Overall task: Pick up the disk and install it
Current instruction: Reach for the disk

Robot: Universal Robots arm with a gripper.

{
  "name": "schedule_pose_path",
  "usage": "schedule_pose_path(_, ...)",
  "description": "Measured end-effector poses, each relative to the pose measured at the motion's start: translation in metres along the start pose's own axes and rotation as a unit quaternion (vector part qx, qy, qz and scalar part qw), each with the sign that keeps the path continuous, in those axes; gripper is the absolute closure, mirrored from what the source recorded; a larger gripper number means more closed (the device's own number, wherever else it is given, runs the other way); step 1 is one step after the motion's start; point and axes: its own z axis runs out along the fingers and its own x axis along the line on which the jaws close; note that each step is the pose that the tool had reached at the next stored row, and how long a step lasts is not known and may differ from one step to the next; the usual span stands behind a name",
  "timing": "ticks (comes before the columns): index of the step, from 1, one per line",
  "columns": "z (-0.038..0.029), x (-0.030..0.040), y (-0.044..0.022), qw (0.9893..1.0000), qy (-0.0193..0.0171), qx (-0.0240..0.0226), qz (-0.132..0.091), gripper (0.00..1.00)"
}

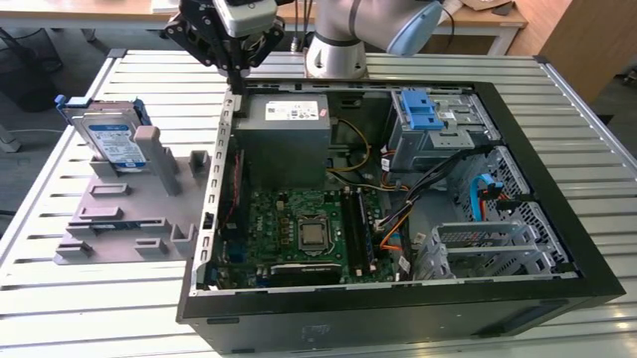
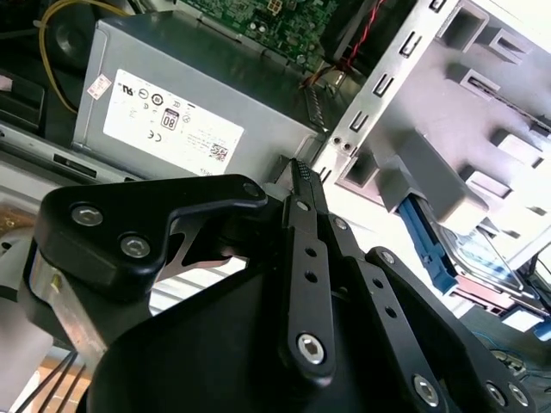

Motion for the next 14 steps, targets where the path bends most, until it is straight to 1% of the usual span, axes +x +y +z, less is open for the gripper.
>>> schedule_pose_path(3, 0.0000, 0.0036, 0.0002, 1.0000, 0.0000, 0.0000, 0.000, 0.89)
schedule_pose_path(14, 0.0002, 0.0069, 0.0002, 1.0000, 0.0000, 0.0000, 0.000, 0.89)
